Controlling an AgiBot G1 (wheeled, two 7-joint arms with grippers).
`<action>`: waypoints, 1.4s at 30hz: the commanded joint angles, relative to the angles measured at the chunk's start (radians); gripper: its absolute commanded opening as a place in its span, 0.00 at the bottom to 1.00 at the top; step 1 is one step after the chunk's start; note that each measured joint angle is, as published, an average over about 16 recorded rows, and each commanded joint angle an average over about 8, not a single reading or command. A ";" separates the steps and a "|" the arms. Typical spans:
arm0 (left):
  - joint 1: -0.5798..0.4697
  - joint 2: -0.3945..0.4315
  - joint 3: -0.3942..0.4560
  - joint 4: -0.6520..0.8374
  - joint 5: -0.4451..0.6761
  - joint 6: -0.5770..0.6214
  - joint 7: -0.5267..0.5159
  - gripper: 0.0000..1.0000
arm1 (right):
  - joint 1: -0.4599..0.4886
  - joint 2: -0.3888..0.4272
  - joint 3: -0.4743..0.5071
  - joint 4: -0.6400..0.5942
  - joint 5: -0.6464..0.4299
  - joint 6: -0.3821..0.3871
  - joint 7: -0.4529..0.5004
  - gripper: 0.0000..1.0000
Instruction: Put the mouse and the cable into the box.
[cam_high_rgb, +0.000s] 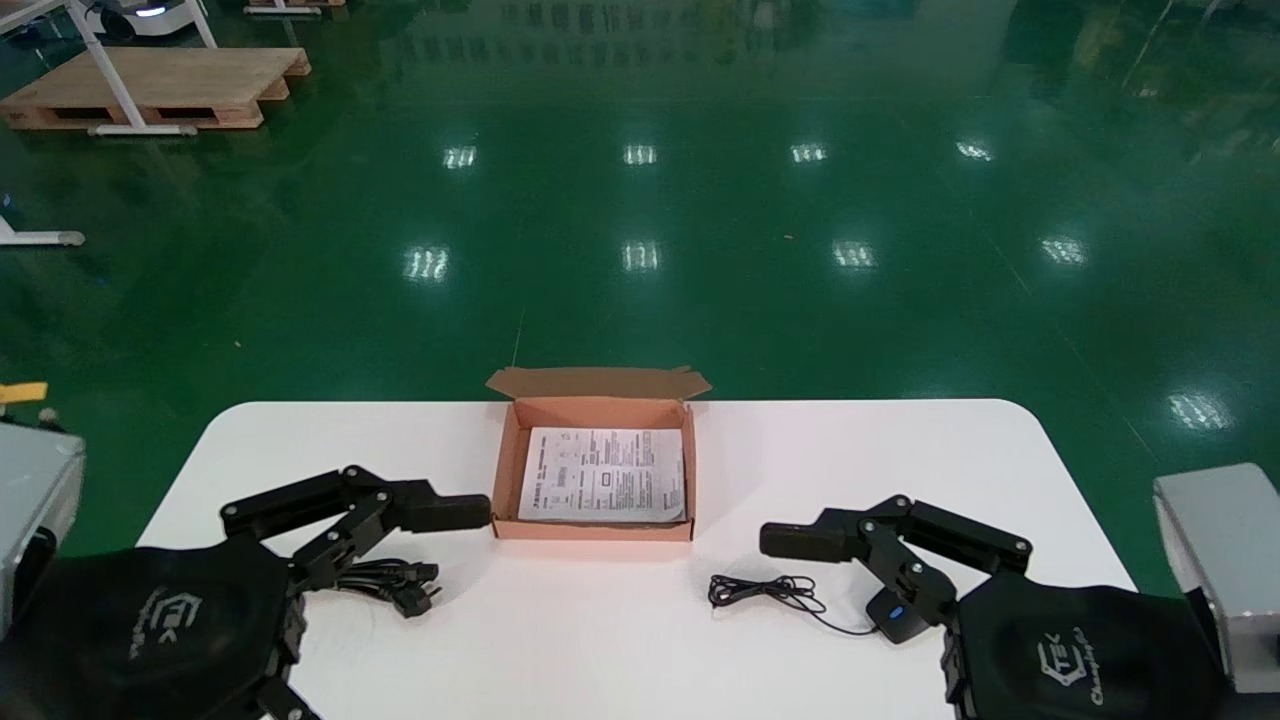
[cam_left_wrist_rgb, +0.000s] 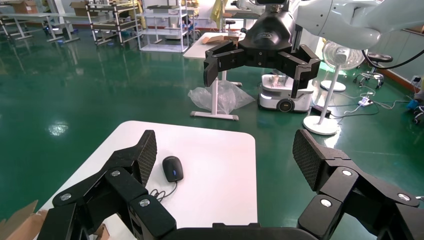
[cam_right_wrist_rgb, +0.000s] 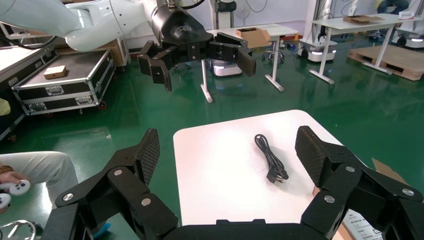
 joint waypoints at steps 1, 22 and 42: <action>0.000 0.000 0.000 0.000 0.000 0.000 0.000 1.00 | 0.000 0.000 0.000 0.000 0.000 0.000 0.000 1.00; 0.000 0.000 0.000 0.000 0.000 0.000 0.000 1.00 | 0.000 0.000 0.000 0.000 0.000 0.000 0.000 1.00; 0.001 -0.001 0.001 0.000 0.001 0.001 -0.001 1.00 | -0.001 0.001 0.001 0.001 0.005 -0.003 0.000 1.00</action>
